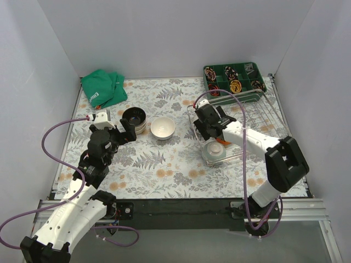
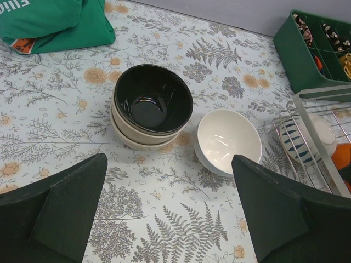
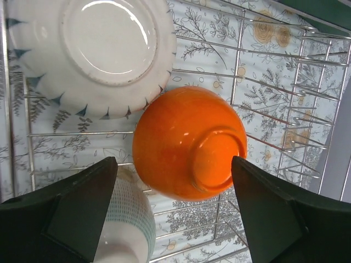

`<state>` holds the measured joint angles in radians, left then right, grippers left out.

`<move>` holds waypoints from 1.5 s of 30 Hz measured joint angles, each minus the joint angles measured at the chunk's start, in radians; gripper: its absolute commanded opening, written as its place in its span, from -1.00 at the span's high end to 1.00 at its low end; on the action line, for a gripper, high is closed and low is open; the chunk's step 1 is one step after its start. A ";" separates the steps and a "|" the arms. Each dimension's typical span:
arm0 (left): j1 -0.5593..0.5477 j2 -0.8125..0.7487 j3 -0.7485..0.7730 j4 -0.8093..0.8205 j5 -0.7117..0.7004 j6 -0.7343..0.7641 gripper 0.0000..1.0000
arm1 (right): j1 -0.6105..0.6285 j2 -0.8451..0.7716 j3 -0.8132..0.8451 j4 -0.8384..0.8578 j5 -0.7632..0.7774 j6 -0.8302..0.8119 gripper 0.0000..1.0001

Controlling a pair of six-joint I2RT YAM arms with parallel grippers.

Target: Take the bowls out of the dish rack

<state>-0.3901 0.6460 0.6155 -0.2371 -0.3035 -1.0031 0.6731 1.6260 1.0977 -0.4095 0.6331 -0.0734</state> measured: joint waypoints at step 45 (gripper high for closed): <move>-0.077 -0.047 -0.019 0.005 0.001 0.002 -0.97 | -0.306 -0.409 -0.450 0.225 -0.083 1.316 -0.77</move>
<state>-0.4671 0.5991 0.5968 -0.2317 -0.3027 -1.0016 0.3672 1.2171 0.6479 -0.1841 0.5499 1.2427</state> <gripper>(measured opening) 0.982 0.892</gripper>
